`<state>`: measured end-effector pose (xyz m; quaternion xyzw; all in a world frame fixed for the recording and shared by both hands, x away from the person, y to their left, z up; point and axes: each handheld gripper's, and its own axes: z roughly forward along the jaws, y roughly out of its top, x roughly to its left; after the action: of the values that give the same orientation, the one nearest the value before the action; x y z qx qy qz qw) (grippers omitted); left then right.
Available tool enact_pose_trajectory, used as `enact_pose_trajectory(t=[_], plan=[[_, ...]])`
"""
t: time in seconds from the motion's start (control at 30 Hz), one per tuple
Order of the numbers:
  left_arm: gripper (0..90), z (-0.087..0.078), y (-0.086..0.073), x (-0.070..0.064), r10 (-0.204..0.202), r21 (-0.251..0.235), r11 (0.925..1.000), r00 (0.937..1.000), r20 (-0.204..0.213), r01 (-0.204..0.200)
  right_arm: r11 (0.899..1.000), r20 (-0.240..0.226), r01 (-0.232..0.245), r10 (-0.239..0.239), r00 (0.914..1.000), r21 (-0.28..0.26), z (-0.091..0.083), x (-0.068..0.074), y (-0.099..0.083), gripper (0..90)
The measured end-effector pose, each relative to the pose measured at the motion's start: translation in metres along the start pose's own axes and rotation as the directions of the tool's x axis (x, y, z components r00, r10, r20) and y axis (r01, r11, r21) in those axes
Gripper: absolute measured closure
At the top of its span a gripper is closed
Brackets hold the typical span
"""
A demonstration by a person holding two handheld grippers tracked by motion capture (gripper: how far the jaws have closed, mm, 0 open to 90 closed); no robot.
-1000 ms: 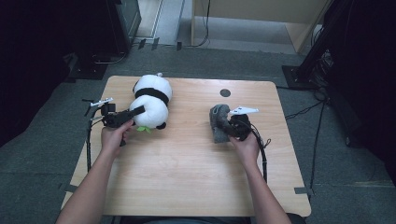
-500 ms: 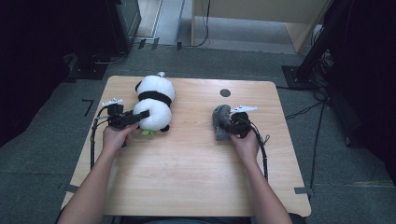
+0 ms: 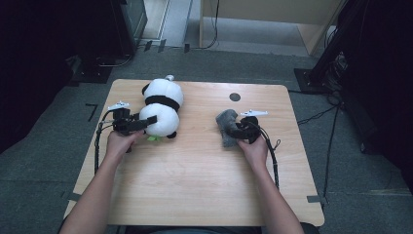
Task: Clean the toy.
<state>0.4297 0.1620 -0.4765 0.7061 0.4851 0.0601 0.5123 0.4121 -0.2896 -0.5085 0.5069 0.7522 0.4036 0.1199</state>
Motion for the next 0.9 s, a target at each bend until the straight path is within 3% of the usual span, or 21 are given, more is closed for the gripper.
enact_pose_trajectory(t=[0.13,0.23,0.4,0.57,0.67,0.9], plan=[[19.1,-0.002,0.003,-0.001,-0.001,0.007,1.0000,0.9999,-0.011,0.001,1.000,0.017,0.025,-0.024,0.9996,-0.004,-0.001,0.004,0.002,36.4],[19.0,-0.005,0.005,-0.003,0.032,0.007,0.9995,0.9990,-0.031,-0.031,0.999,0.035,0.038,-0.037,0.9987,-0.011,-0.002,0.006,0.003,32.7],[18.8,-0.009,0.009,-0.007,0.065,0.036,0.9973,0.9972,-0.035,-0.064,0.999,0.021,0.024,-0.024,0.9995,-0.031,-0.007,0.007,0.006,30.6],[19.4,-0.023,0.014,-0.005,0.067,-0.002,0.9977,0.9966,-0.047,-0.067,0.999,0.014,0.021,-0.020,0.9997,-0.046,-0.011,0.006,0.008,29.3],[20.0,-0.031,0.016,-0.002,0.042,-0.019,0.9989,0.9987,-0.030,-0.043,0.999,0.016,0.019,-0.018,0.9997,-0.045,-0.014,0.006,0.009,29.3],[20.5,-0.035,0.014,-0.004,0.086,0.014,0.9963,0.9948,-0.055,-0.085,0.999,0.018,0.020,-0.019,0.9997,-0.041,-0.020,0.004,0.010,29.7]])
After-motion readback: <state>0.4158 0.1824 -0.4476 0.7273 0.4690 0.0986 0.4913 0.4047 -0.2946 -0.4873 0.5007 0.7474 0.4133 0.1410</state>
